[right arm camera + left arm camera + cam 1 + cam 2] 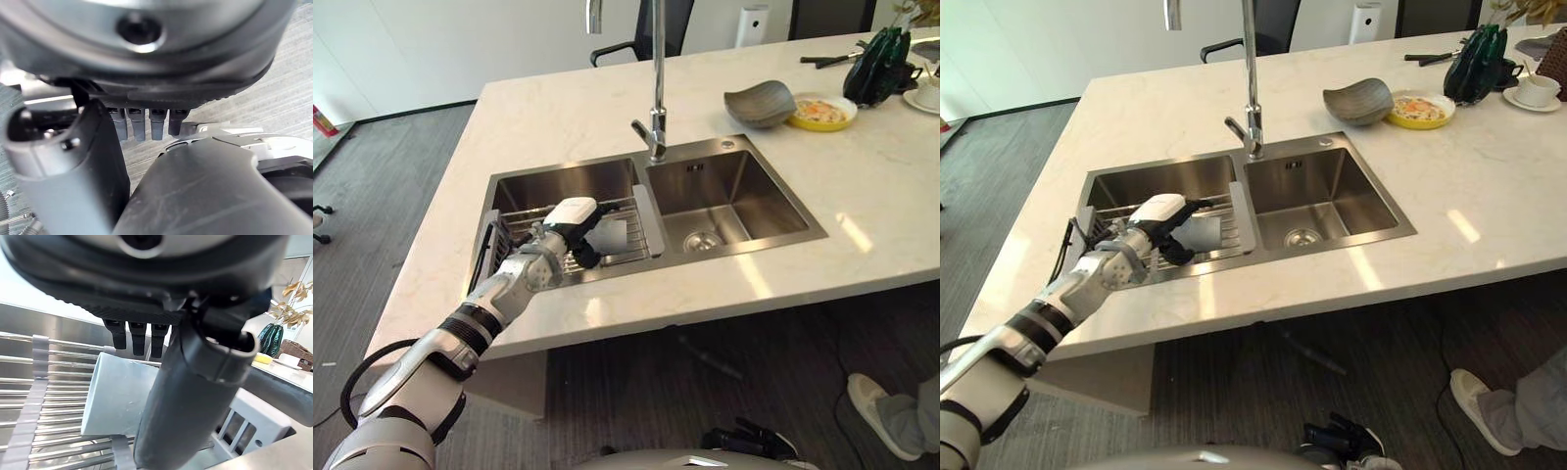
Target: Place the dishes in the dishwasher.
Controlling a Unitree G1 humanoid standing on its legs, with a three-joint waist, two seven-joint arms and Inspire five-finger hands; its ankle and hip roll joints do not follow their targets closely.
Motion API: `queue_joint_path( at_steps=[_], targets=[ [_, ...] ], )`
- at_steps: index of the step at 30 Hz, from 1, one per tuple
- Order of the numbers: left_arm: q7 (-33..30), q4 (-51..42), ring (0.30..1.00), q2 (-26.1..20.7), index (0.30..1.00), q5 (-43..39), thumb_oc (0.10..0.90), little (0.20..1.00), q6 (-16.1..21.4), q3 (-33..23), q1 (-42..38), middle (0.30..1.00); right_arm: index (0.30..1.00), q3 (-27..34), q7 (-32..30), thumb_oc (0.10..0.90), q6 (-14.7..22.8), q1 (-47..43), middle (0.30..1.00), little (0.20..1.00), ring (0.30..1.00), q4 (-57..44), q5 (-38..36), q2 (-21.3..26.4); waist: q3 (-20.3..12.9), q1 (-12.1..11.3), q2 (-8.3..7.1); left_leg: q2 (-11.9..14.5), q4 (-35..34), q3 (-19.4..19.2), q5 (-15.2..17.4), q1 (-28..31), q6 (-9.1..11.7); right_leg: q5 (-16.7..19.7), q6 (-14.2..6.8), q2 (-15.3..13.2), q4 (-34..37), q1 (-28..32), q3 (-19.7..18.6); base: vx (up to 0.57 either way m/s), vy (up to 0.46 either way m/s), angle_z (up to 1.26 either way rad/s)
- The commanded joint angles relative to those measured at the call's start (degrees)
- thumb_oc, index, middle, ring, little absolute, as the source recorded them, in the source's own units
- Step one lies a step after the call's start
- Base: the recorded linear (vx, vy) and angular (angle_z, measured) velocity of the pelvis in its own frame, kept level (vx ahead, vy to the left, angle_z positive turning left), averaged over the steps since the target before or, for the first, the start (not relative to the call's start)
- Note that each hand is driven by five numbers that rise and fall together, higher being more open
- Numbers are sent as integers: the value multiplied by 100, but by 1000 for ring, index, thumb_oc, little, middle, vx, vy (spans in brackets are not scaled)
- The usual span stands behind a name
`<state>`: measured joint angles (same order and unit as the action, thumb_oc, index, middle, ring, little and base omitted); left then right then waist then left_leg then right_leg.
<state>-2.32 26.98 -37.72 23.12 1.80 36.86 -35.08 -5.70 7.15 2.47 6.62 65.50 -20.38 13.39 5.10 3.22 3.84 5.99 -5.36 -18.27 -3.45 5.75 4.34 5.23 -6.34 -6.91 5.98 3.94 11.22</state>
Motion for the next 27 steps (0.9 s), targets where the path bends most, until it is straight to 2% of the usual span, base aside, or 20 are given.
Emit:
queue_joint_path(
  at_steps=[1, 13, 18, 21, 22, 23, 27],
  targets=[
    [-505, 533, 900, 19, 900, 161, 800, 900, -26, -444, -1517, 900, 900, -296, -43, 800, -265, 532, 900, 900, 900, 317, 124, 35, 124, -43, -196, 51, 36, 266, 385, 55, 221, -619, -654, -379, -98, 316, 536, 1, -8, 4],
    [-324, 2040, 900, 631, 900, 428, 800, 900, -303, 166, -2046, 900, 900, -338, -100, 800, -346, 388, 900, 900, 900, 531, 92, 133, 129, 23, -189, 41, 36, 257, 394, 42, 207, -617, -649, -384, -98, 289, 532, 0, 0, 0],
    [-255, 3110, 900, 1107, 900, 659, 800, 900, -313, 630, -2381, 900, 900, -419, -126, 800, -374, 216, 900, 900, 900, 743, 68, 206, 145, 80, -181, 41, 36, 234, 391, 12, 202, -596, -653, -392, -98, 220, 500, 0, 0, 0],
    [-246, 3316, 900, 1257, 900, 815, 800, 900, -262, 864, -2547, 900, 900, -486, -143, 800, -360, 144, 900, 900, 900, 825, 25, 228, 155, 111, -170, 40, 36, 215, 395, 4, 200, -595, -657, -390, -98, 199, 475, 0, 0, 0],
    [-238, 3303, 333, 1276, 333, 869, 422, 333, -249, 933, -2574, 333, 900, -499, -151, 800, -349, 127, 900, 900, 900, 837, 8, 231, 162, 117, -167, 39, 36, 210, 398, 5, 199, -593, -660, -389, -98, 193, 477, 0, 0, 0],
    [-230, 3262, 300, 1282, 300, 941, 400, 300, -229, 1004, -2592, 300, 900, -499, -164, 800, -351, 111, 900, 900, 900, 844, -4, 248, 176, 124, -162, 39, 36, 215, 396, -3, 197, -589, -663, -389, -98, 186, 465, 0, 0, 0],
    [-251, 3012, 300, 1254, 300, 1102, 400, 300, -150, 1147, -2551, 300, 900, -473, -220, 800, -304, 77, 900, 900, 900, 866, -18, 279, 201, 118, -149, 48, 36, 217, 392, -23, 202, -583, -669, -394, -98, 163, 470, 0, 0, 0]
  ],
)
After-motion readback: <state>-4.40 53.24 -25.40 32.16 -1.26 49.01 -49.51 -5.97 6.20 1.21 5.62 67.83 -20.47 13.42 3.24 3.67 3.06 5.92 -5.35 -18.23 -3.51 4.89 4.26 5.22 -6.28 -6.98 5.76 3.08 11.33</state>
